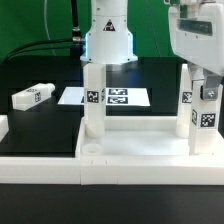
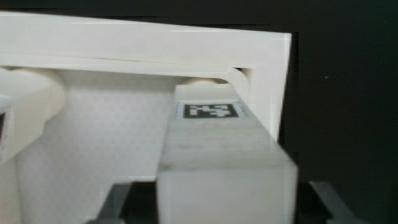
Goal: Assemble desk
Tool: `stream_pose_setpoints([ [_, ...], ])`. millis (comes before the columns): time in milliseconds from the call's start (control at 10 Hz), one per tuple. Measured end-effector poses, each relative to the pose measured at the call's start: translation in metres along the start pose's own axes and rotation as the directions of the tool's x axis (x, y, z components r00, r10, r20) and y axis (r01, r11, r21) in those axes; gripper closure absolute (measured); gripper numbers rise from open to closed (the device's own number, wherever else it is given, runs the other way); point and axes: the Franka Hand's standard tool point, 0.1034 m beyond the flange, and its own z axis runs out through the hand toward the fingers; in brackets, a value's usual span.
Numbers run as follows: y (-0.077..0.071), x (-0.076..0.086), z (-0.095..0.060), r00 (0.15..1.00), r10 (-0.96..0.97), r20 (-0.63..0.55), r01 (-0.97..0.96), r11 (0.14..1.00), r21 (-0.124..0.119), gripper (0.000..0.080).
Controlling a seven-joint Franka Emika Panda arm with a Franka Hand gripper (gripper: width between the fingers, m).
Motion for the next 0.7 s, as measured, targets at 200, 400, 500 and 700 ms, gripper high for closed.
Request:
stream_pose_setpoints([
  [200,-0.0001,-0.0001,0.0004,0.998,-0.058,0.0,0.058,0.998,0.001,0.0265],
  [400,-0.0009,-0.0026,-0.0006,0.954,-0.298,-0.004,0.298,0.954,-0.009,0.0166],
  [500,-0.0014,-0.003,-0.0001,0.906,-0.422,-0.004,0.422,0.906,-0.007,0.0166],
  [700,-0.0009,-0.0063,0.0004,0.797,-0.604,-0.005,0.604,0.797,-0.013,0.0153],
])
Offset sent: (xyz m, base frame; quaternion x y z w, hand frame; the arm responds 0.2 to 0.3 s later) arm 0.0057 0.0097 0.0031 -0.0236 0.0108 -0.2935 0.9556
